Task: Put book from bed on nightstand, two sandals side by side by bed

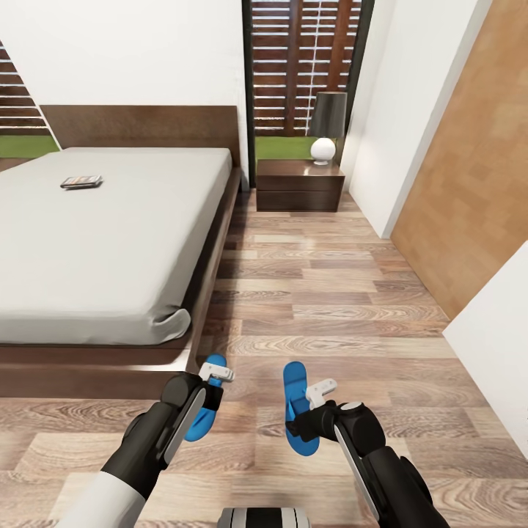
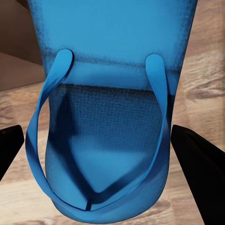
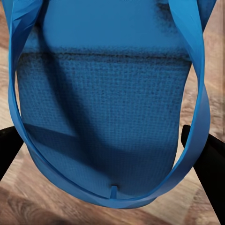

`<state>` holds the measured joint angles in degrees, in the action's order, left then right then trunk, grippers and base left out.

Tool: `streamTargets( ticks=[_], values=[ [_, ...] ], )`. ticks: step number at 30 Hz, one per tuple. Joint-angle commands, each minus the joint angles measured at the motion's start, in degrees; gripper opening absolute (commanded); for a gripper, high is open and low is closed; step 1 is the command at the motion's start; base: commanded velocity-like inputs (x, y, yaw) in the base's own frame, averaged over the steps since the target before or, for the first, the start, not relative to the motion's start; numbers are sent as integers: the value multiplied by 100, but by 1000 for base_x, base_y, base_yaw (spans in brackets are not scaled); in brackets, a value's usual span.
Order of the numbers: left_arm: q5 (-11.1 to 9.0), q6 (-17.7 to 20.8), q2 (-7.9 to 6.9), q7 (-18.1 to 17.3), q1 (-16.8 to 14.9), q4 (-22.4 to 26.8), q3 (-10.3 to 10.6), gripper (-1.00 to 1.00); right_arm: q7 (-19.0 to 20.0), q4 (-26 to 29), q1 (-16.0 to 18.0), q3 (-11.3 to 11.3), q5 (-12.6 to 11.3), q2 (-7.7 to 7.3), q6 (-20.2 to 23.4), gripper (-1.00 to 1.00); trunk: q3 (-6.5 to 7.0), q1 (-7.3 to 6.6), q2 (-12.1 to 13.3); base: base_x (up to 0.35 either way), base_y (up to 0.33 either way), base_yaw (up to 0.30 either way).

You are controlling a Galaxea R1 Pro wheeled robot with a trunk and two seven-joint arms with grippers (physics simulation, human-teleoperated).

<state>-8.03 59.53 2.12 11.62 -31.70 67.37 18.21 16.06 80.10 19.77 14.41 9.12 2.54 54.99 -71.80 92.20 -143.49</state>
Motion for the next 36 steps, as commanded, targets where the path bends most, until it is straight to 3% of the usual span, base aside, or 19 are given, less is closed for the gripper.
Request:
streamTargets(
  ticks=[1, 20, 36],
  values=[
    [-58, 18, -1, 59, -3, 4, 7, -100, 47, 6, 2, 0, 58, 1, 21, -100, -4, -1, -2, 0, -29, 0],
    [-58, 15, -1, 59, -3, 4, 7, -100, 47, 6, 4, 0, 63, 1, 21, -100, -4, -1, -2, 38, -15, 0],
    [-58, 15, -1, 58, -3, 4, 7, -100, 38, 6, 6, 0, 64, 1, 21, -100, -4, -1, -2, 135, -123, 0]
  ],
)
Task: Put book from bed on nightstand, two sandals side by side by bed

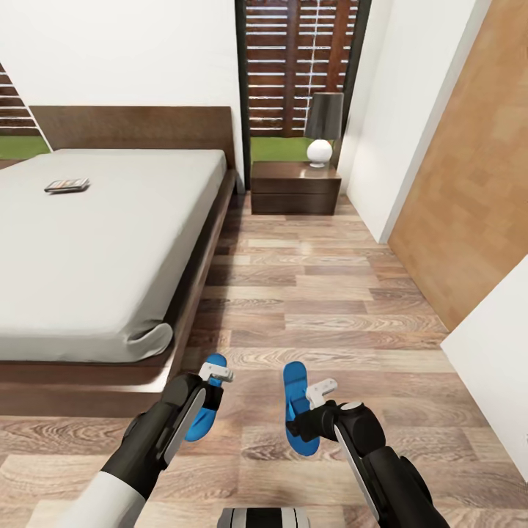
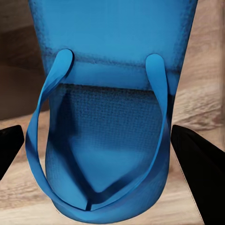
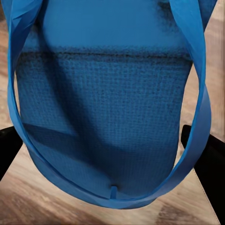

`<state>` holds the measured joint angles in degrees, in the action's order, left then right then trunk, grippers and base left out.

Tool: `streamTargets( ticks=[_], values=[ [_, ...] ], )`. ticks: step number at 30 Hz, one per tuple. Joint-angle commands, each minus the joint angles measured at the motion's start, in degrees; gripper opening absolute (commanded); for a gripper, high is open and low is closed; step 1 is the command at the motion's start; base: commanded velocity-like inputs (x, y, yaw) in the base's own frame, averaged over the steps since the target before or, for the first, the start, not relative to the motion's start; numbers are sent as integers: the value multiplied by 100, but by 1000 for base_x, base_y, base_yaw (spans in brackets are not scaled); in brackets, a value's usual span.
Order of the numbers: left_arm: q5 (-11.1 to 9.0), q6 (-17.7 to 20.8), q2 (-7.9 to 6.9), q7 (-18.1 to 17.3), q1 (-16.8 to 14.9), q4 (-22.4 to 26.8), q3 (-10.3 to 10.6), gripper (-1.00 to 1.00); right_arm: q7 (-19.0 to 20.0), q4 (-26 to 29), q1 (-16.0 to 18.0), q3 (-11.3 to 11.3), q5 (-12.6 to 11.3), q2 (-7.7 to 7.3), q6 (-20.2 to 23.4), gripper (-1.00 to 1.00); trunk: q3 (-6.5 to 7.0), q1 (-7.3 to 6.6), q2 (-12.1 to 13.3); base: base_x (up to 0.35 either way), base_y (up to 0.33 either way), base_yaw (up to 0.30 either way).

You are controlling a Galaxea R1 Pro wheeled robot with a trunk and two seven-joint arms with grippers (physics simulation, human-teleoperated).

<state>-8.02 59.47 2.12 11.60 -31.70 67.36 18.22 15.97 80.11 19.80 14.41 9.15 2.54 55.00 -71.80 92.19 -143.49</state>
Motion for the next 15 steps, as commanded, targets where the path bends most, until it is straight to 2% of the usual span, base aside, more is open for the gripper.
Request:
streamTargets(
  ticks=[1, 15],
  values=[
    [-59, 20, -1, 60, -3, 5, 6, -100, 47, 5, 2, 0, 60, 1, 20, -100, -5, 0, -2, 51, -127, 0],
    [-59, 20, -1, 53, -3, -3, 6, -100, 46, 5, 3, 0, 60, 1, 20, -100, -5, 0, -2, 12, -34, 0]
  ],
)
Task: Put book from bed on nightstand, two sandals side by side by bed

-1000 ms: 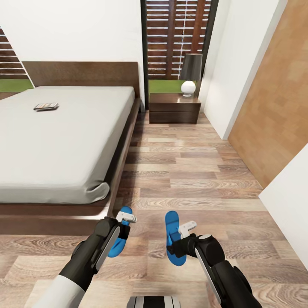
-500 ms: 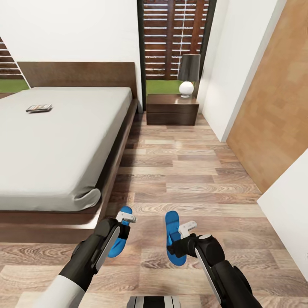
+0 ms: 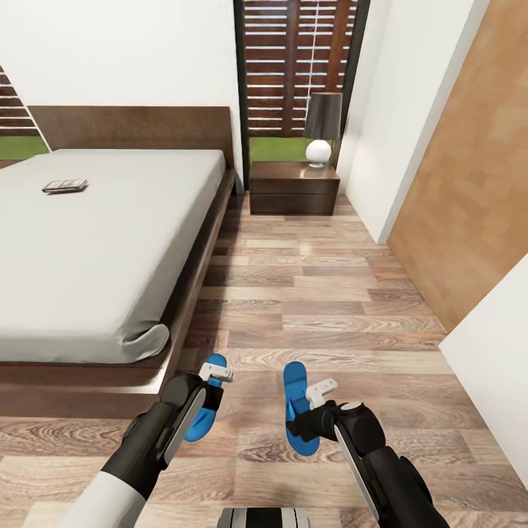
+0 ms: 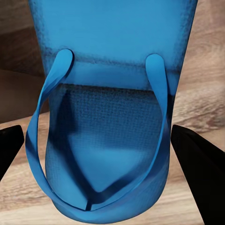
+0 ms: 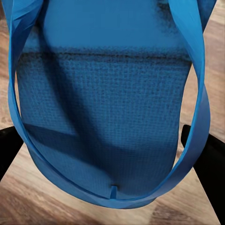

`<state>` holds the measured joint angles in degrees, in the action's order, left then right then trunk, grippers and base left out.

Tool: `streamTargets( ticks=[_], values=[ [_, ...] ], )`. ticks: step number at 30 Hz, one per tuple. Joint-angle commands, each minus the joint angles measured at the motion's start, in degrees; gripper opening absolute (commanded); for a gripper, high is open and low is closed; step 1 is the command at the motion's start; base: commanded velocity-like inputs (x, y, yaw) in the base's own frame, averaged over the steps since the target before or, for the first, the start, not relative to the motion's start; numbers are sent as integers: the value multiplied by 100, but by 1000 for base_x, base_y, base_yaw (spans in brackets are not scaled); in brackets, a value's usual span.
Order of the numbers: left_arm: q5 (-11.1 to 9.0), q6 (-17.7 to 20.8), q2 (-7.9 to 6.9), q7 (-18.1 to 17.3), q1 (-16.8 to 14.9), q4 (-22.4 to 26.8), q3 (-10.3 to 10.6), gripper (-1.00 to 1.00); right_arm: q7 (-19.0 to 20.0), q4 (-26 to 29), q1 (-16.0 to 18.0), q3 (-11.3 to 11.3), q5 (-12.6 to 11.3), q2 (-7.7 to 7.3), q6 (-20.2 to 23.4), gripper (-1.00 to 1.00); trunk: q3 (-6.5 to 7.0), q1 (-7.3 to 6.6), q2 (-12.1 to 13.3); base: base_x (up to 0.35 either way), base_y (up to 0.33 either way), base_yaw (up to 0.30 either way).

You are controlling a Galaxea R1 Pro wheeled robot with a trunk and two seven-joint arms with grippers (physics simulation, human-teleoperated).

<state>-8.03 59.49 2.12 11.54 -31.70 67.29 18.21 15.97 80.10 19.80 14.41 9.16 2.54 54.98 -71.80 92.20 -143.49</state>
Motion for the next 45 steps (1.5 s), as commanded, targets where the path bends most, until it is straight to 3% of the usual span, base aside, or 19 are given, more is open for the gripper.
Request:
streamTargets(
  ticks=[1, 45],
  values=[
    [-59, 19, -1, 59, -3, 4, 7, -100, 47, 6, 1, 0, 60, 1, 21, -100, -4, -1, -2, 1, -2, 0],
    [-59, 10, -1, 59, -3, 3, 7, -100, 55, 6, -1, 0, 51, 1, 21, -100, -4, -1, -2, 113, -101, 0]
  ],
)
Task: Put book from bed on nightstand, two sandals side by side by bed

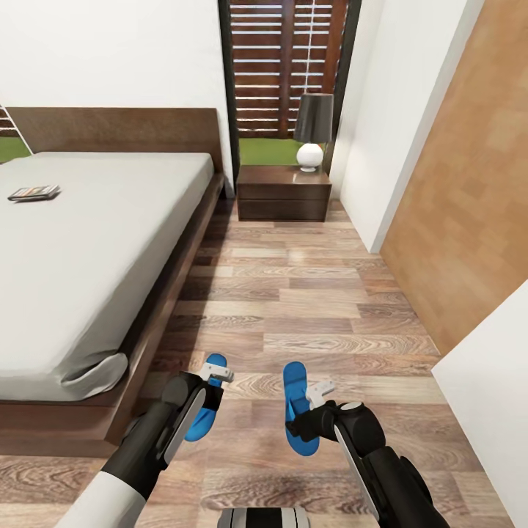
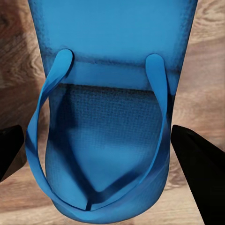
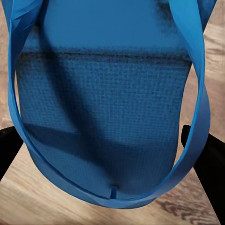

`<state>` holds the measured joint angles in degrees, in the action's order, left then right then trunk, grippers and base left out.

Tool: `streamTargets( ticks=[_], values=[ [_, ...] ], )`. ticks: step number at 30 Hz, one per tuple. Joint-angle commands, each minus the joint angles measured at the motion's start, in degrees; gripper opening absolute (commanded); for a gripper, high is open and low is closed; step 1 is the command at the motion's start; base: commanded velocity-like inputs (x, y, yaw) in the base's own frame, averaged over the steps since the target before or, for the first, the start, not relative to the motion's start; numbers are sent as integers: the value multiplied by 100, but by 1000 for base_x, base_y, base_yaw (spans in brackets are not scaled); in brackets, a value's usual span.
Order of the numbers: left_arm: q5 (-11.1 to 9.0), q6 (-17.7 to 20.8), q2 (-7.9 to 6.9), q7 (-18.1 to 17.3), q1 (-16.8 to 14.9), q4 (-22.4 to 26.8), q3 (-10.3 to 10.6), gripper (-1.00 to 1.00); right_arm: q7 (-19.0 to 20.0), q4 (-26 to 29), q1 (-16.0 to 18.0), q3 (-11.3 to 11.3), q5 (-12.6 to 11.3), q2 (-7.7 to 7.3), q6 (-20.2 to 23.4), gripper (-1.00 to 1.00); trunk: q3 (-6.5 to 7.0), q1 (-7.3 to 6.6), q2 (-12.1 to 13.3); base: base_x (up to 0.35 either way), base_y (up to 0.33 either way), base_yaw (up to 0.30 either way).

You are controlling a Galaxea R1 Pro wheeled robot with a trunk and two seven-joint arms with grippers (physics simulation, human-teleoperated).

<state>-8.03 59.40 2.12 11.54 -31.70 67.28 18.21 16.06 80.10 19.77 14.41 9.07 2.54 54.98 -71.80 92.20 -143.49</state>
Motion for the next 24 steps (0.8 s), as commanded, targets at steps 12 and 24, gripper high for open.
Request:
streamTargets(
  ticks=[12, 24],
  values=[
    [-59, 18, -1, 59, -3, 4, 7, -100, 39, 6, 4, 0, 68, 1, 21, -100, -4, -1, -2, 2, -2, 0],
    [-59, 19, -1, 63, -3, 5, 7, -100, 38, 6, 4, 0, 69, 1, 21, -100, -4, -1, -2, 0, 0, 0]
  ],
)
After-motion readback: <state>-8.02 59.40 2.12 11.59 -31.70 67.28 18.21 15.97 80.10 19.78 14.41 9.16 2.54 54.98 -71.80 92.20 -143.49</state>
